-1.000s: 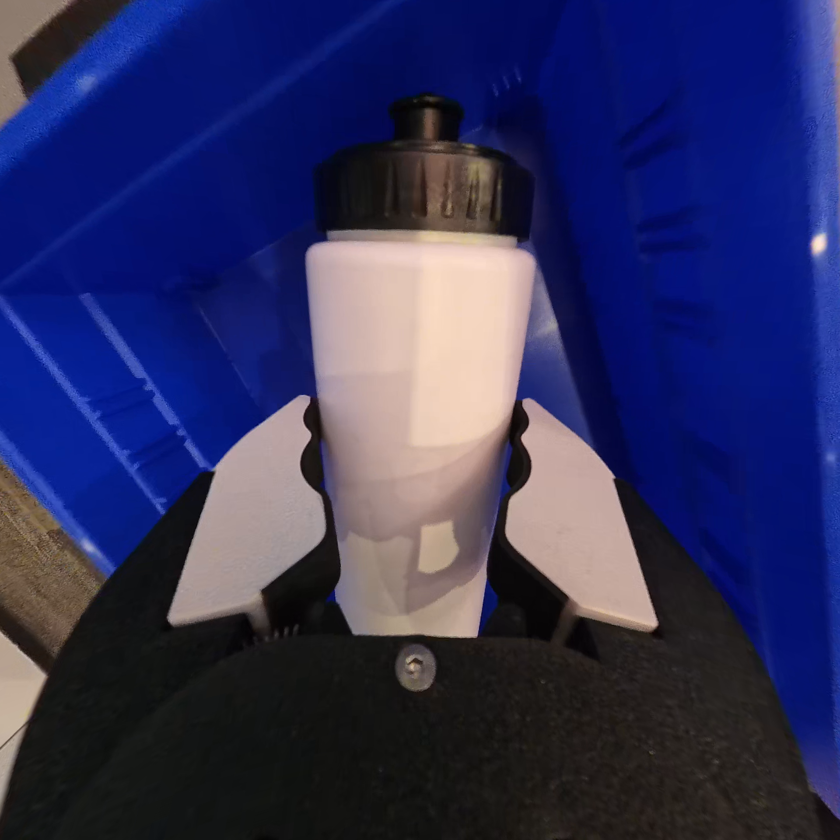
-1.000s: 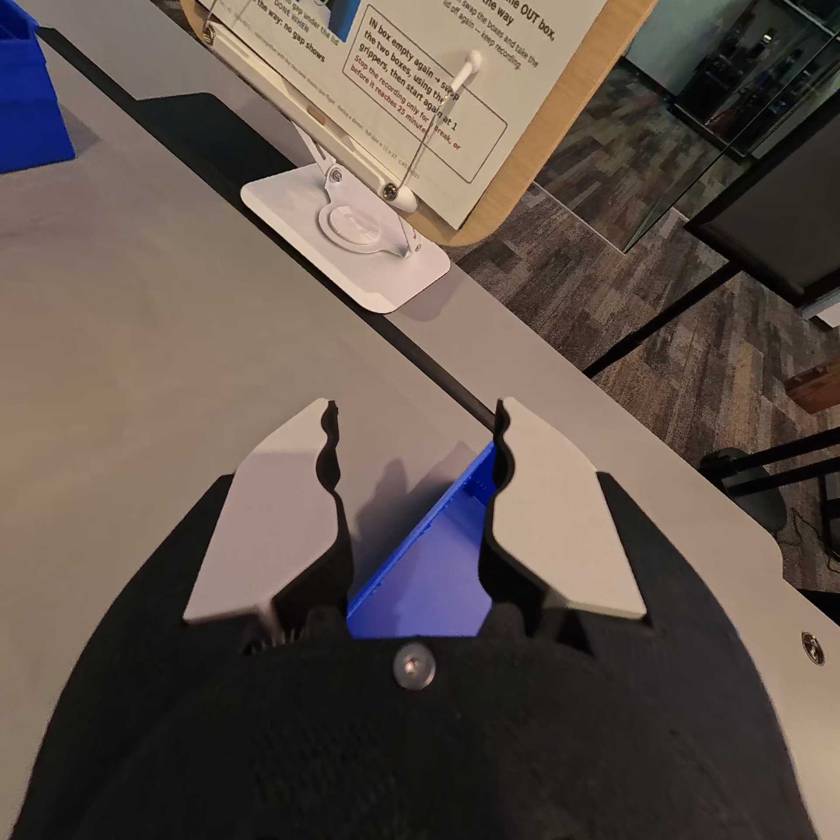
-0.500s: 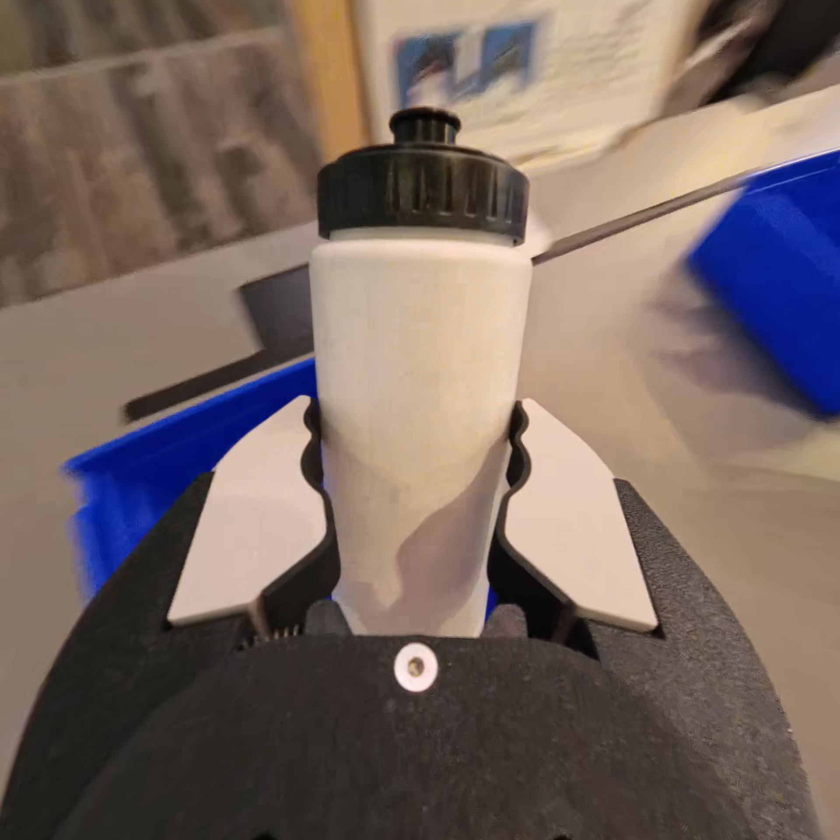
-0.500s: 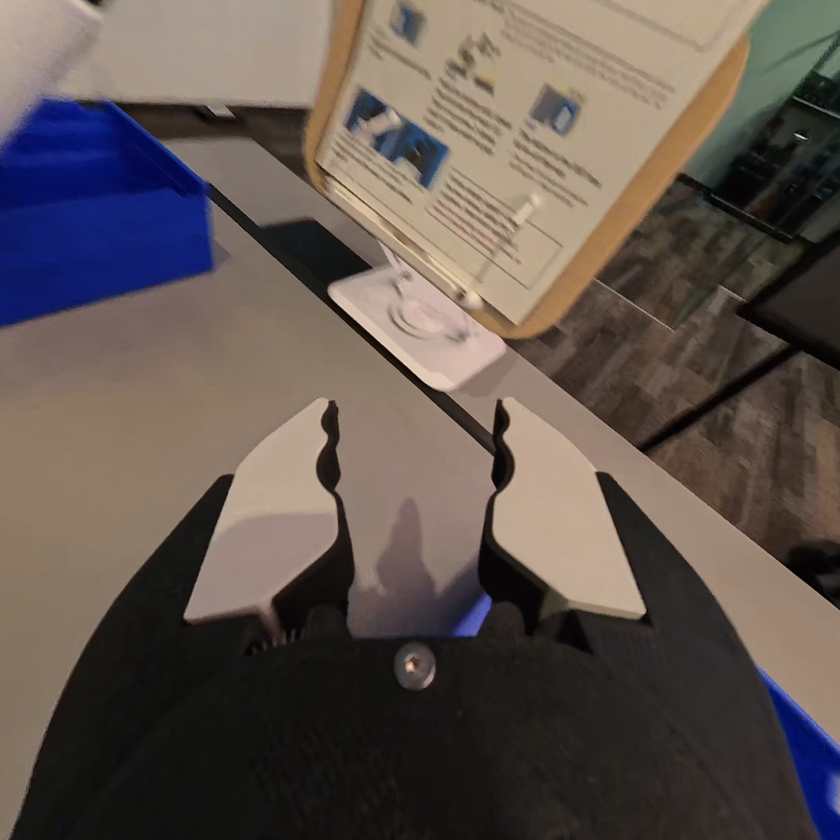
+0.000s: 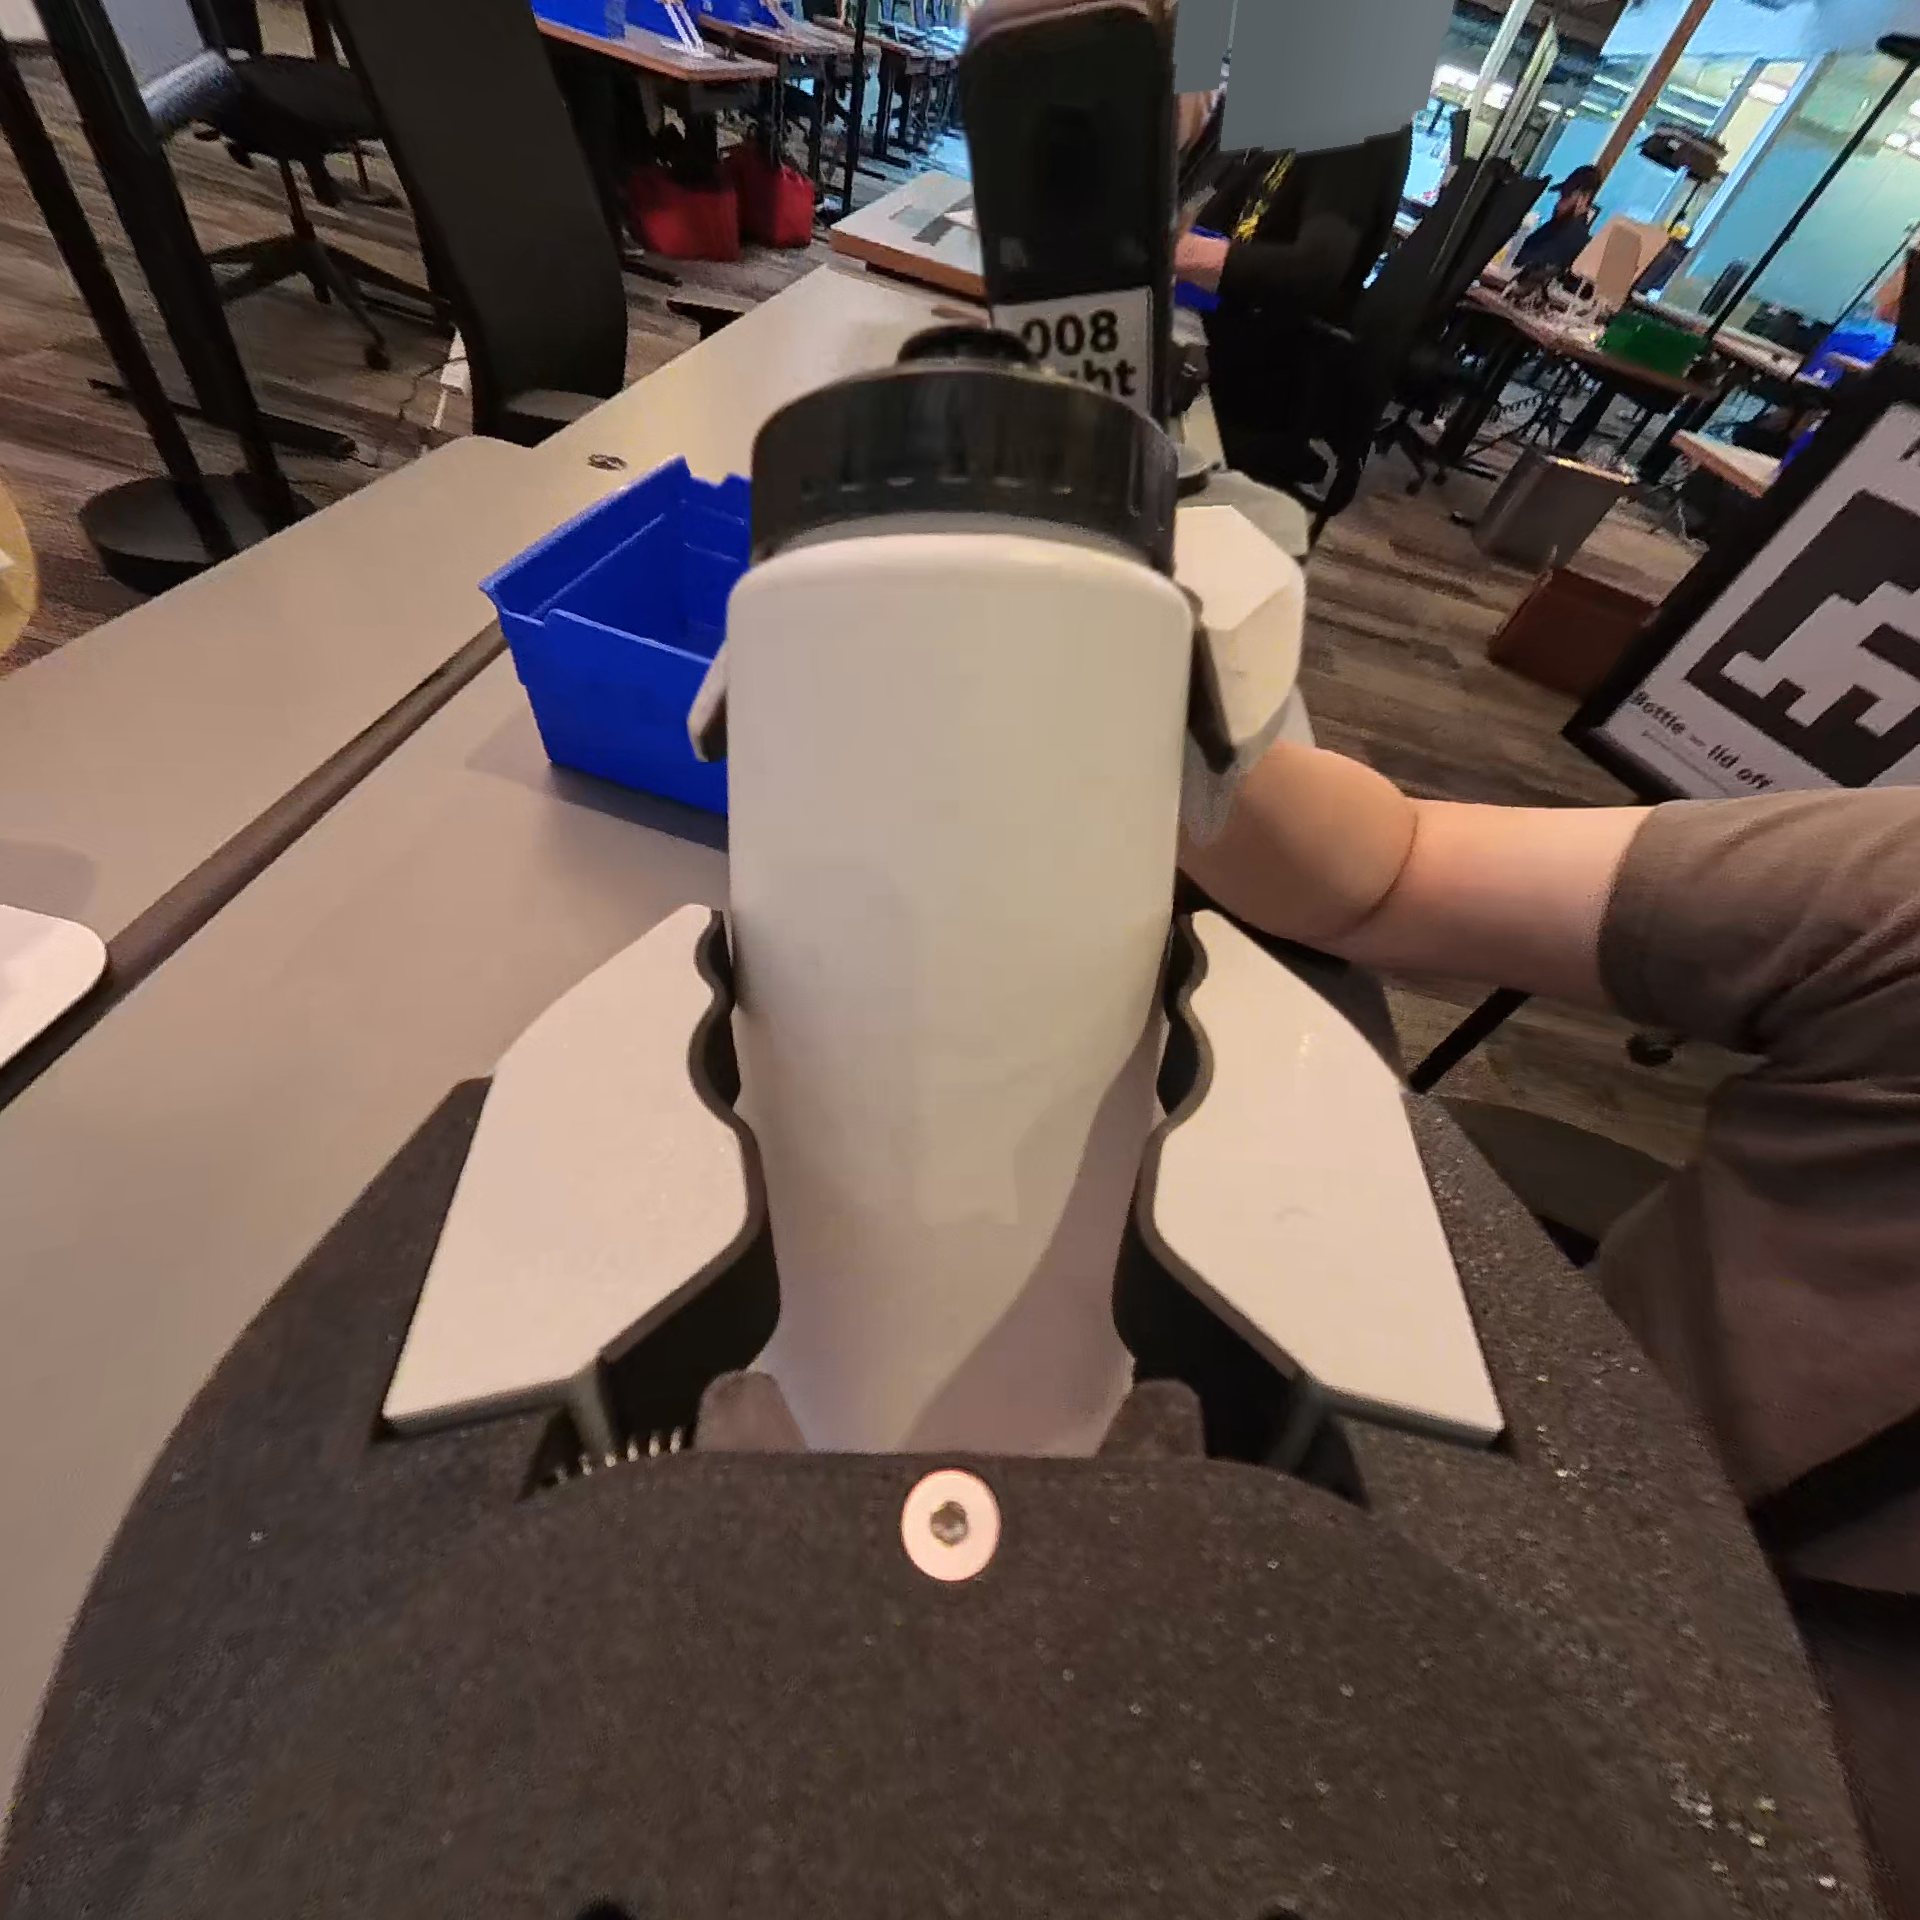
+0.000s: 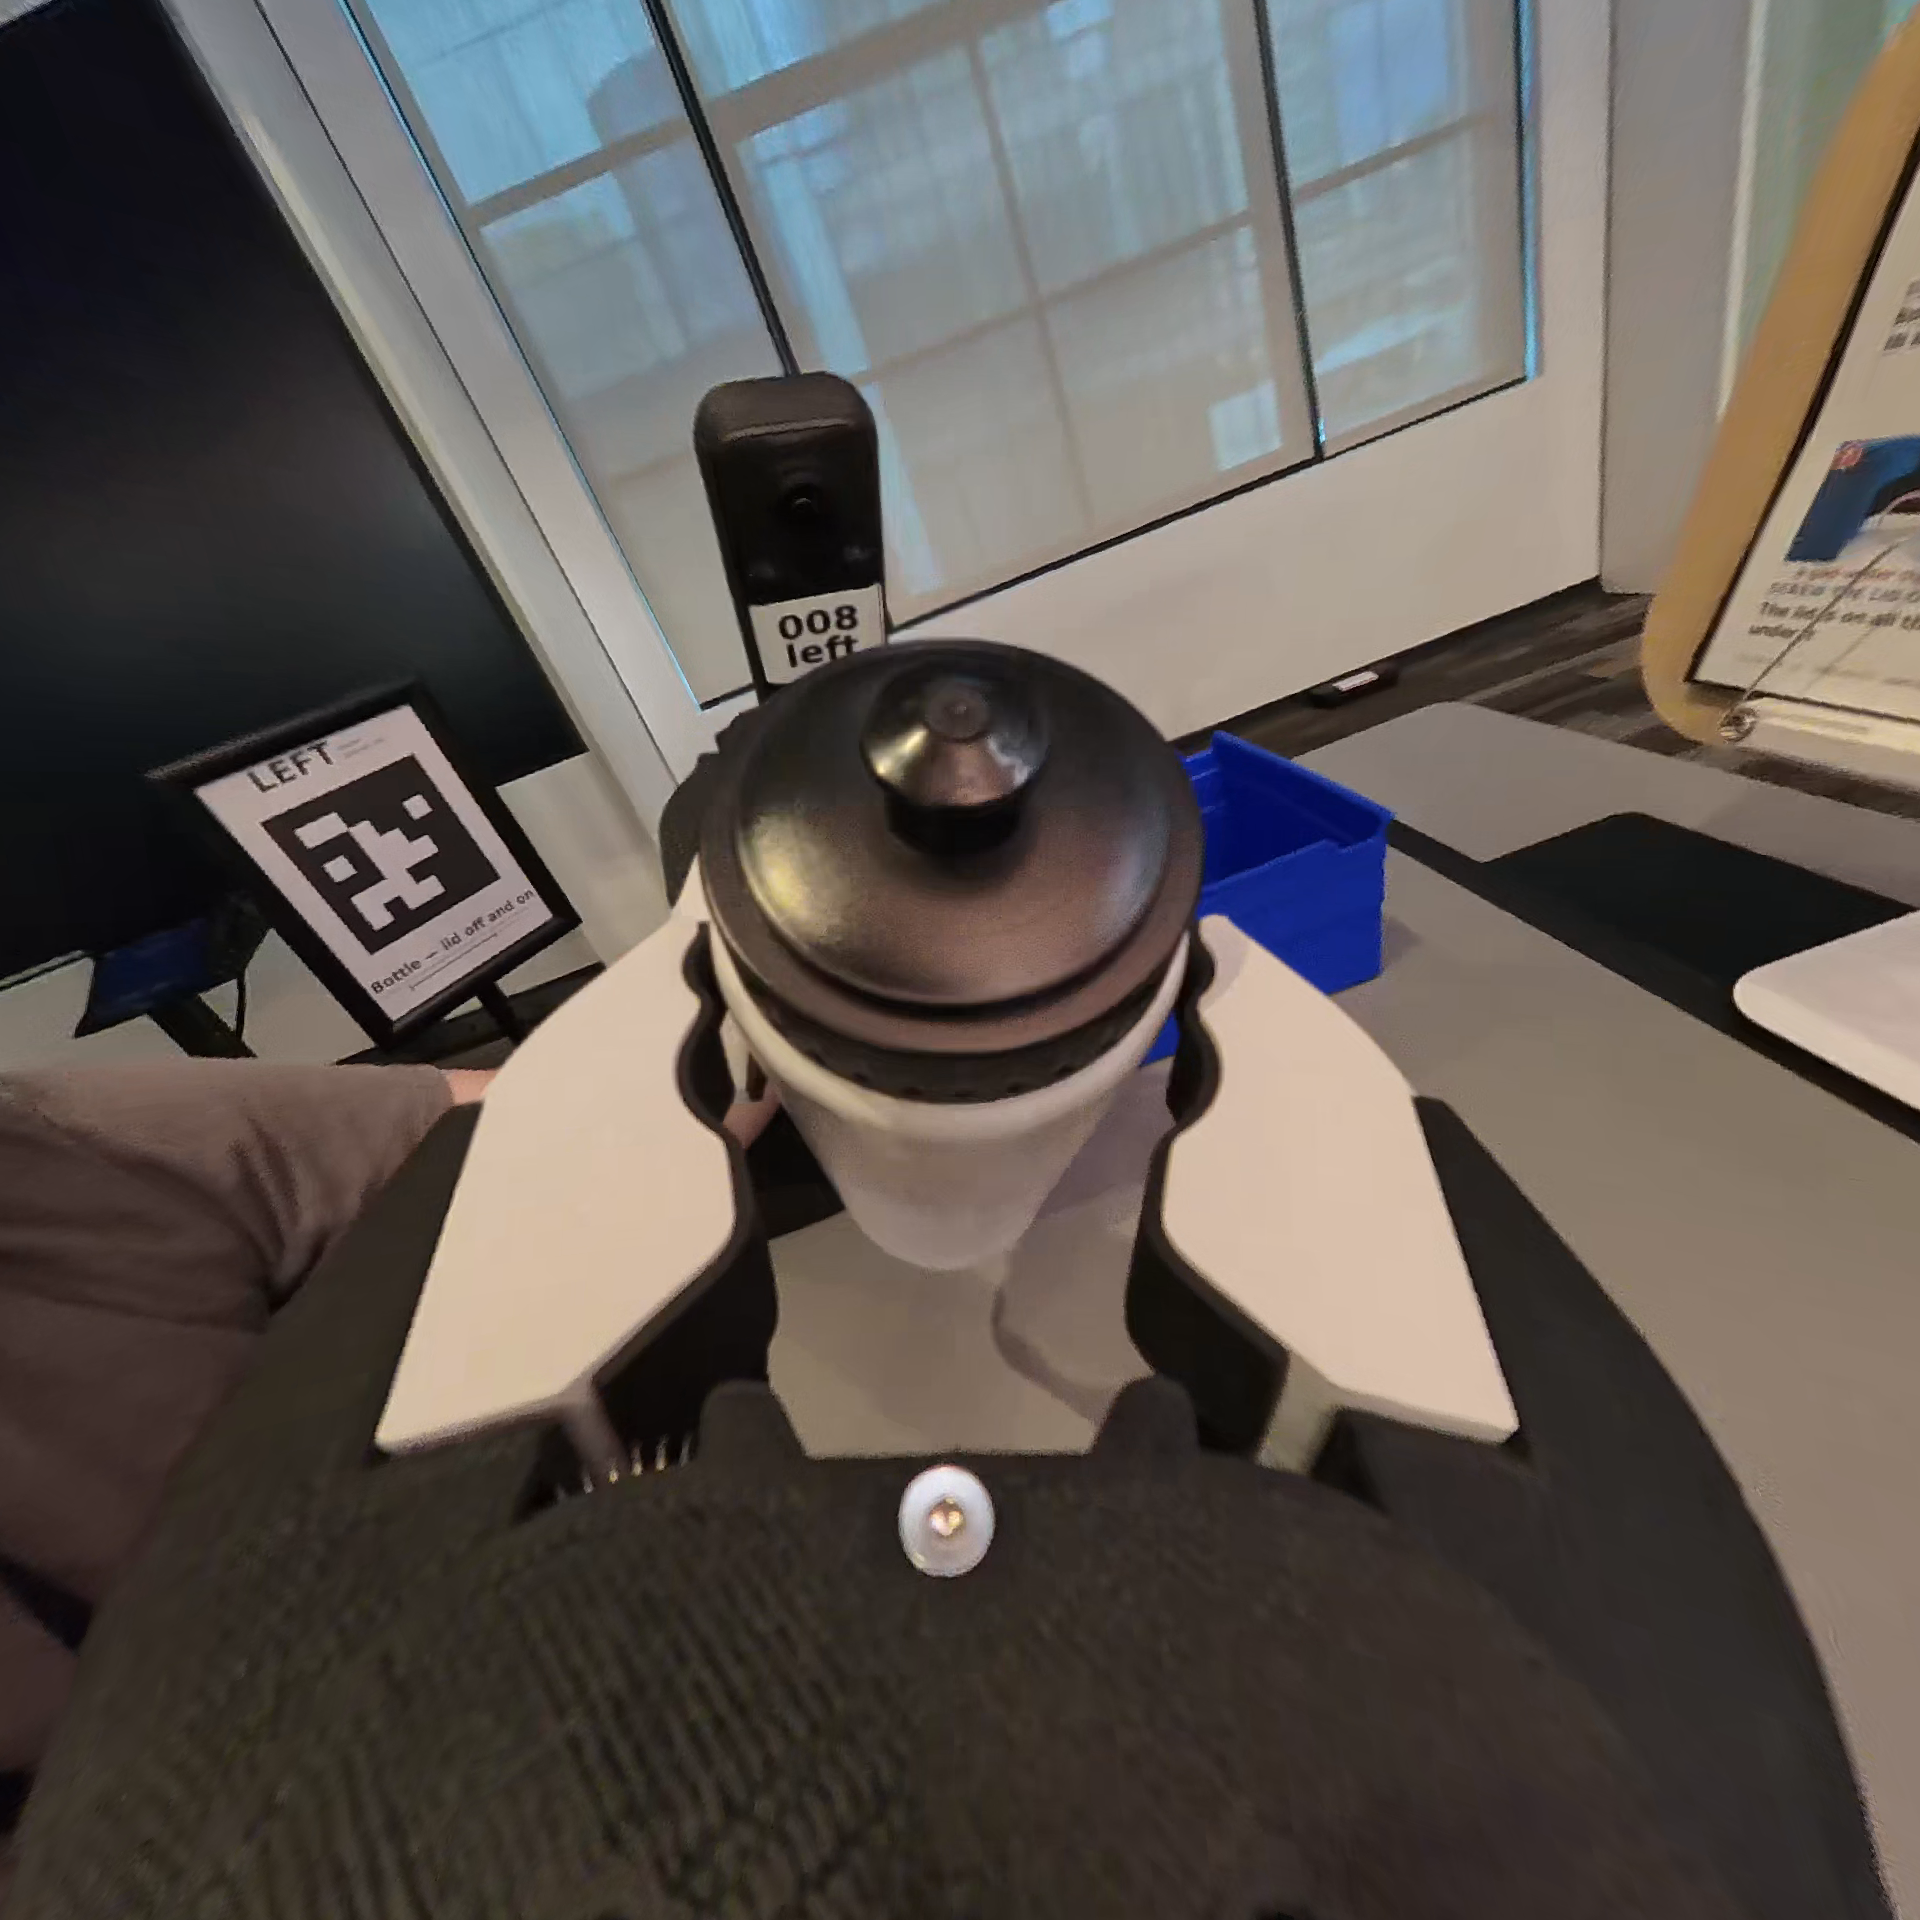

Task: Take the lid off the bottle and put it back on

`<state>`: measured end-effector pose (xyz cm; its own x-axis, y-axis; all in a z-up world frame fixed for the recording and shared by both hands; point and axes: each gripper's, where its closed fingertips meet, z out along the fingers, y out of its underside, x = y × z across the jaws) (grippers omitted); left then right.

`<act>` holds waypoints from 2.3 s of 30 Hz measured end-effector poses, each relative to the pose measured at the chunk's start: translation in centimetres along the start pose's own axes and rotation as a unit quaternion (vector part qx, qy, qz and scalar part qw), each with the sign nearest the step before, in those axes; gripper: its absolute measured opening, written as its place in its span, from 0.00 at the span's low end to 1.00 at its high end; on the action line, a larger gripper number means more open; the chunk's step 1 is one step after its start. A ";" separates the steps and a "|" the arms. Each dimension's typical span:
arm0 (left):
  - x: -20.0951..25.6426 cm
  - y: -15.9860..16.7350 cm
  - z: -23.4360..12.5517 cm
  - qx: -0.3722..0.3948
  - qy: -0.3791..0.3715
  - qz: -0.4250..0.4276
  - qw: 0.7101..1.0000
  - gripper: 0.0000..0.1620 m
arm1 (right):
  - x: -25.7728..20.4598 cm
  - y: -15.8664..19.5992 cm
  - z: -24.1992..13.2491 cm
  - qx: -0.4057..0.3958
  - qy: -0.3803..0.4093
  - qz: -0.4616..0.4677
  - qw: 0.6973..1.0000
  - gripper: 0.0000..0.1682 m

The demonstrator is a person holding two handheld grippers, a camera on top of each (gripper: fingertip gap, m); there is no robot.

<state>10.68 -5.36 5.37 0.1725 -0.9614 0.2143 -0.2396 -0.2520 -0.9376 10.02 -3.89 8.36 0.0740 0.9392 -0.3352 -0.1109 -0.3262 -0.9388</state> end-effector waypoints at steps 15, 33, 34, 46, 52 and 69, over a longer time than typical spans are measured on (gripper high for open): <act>-3.2 3.9 4.0 0.123 -0.062 0.067 0.988 0.55 | 3.1 4.0 0.4 -0.132 0.080 -0.138 0.978 0.50; -3.6 5.2 4.6 0.100 -0.066 0.075 0.990 0.53 | 3.2 3.9 -0.1 -0.131 0.063 -0.118 0.982 0.49; -3.5 5.2 4.7 0.098 -0.067 0.079 0.990 0.53 | 3.1 3.8 -0.3 -0.133 0.062 -0.114 0.983 0.49; -3.3 5.4 5.1 0.091 -0.070 0.063 0.991 0.54 | 2.5 4.4 -0.8 -0.179 0.059 -0.117 0.975 0.42; -3.5 5.4 5.2 0.091 -0.085 0.059 0.990 0.54 | 2.6 3.9 -0.3 -0.184 0.145 -0.117 0.965 0.46; -3.6 5.5 5.5 0.072 -0.136 0.061 0.986 0.53 | 2.9 4.7 -0.2 -0.213 0.186 -0.142 0.948 0.46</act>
<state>13.99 -2.70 -2.03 0.4046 -0.9139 0.0338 -0.1401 -0.0984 -0.9852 9.96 -2.67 2.97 0.3952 0.9186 0.0057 0.3708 -0.1539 -0.9159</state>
